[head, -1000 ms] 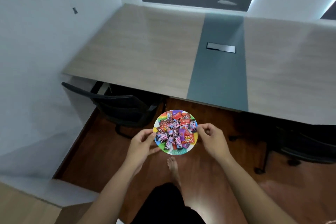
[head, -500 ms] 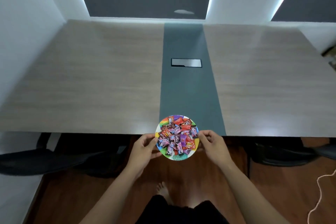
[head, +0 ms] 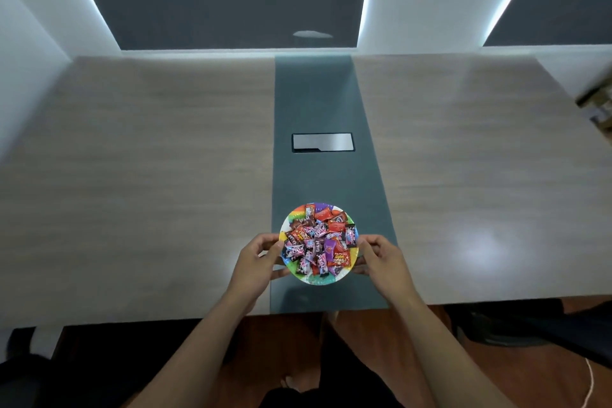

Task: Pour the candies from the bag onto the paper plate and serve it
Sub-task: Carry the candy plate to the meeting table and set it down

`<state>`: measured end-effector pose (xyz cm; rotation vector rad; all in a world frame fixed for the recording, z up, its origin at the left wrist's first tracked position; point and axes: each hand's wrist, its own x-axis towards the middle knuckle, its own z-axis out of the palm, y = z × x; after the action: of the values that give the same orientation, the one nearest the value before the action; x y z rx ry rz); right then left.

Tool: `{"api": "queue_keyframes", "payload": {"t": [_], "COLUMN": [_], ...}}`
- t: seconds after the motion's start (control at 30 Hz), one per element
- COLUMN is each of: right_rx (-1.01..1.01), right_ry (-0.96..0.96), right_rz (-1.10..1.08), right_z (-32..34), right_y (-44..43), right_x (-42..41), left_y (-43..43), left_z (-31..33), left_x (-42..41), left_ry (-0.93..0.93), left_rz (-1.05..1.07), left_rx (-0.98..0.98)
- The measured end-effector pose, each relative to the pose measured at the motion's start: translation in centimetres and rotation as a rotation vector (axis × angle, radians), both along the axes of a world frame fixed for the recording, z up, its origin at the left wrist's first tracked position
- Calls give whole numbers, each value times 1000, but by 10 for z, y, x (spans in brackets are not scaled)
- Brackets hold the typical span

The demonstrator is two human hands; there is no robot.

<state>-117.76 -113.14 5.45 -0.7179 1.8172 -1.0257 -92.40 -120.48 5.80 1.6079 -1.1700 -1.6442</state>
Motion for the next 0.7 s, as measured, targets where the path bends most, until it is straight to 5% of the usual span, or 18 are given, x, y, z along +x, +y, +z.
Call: {"api": "queue_keyframes", "payload": {"t": [0.7], "right_rx": [36], "right_ry": [2], "right_rz": [84], "right_z": [-71], "right_y": [-289], "right_x": [-146], "left_y": [-276], "left_z": [-58], "left_x": [-146], "left_ry": [-57], "left_rz": [161], "left_rx": [82]}}
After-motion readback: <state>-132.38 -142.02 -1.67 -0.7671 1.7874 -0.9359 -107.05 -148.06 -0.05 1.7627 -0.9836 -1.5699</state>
